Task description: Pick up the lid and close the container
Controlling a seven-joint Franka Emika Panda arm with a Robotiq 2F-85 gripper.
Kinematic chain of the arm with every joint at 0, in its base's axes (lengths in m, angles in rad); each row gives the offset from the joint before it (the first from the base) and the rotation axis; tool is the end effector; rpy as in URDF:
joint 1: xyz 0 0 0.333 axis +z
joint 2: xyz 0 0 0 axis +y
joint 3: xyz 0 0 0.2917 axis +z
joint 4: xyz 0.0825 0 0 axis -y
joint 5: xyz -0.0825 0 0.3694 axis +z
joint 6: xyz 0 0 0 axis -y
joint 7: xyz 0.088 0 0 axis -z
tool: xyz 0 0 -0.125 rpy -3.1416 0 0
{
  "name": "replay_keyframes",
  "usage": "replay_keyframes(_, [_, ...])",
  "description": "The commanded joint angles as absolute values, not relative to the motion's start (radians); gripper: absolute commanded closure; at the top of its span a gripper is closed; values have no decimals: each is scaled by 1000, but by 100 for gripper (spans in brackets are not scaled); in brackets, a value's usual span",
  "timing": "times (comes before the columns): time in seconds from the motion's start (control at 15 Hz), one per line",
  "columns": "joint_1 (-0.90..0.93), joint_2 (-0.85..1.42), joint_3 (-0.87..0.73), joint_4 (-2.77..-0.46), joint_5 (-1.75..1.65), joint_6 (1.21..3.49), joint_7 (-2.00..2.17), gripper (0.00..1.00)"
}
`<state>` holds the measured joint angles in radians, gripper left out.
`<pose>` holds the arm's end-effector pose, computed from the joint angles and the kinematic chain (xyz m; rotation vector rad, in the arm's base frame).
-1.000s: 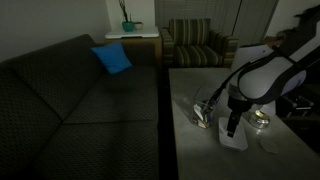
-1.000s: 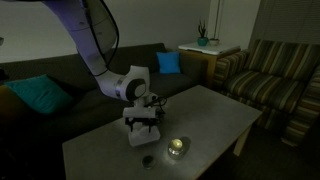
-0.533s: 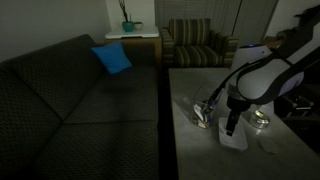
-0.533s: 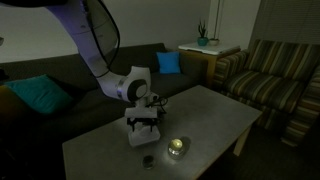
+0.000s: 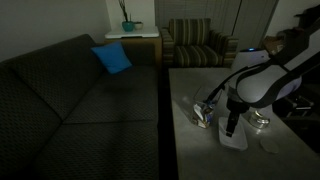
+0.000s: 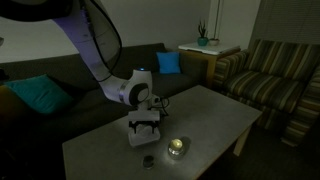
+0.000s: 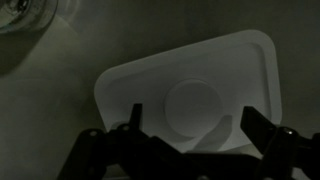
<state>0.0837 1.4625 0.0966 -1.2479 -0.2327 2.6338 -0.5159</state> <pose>0.5989 0.1068 -0.1473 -2.8751 -1.2513 0.1037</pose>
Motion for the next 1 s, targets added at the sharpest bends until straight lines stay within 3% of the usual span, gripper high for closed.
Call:
replay_keyframes(0.0, [48,1432,115,-1292,-238,2711,-555,0])
replay_keyframes(0.47, [49,1290,82,-1452,-253,2841,-536,0])
replay_keyframes(0.93, [77,1166,-14,-1582,-303,2688,-467,0])
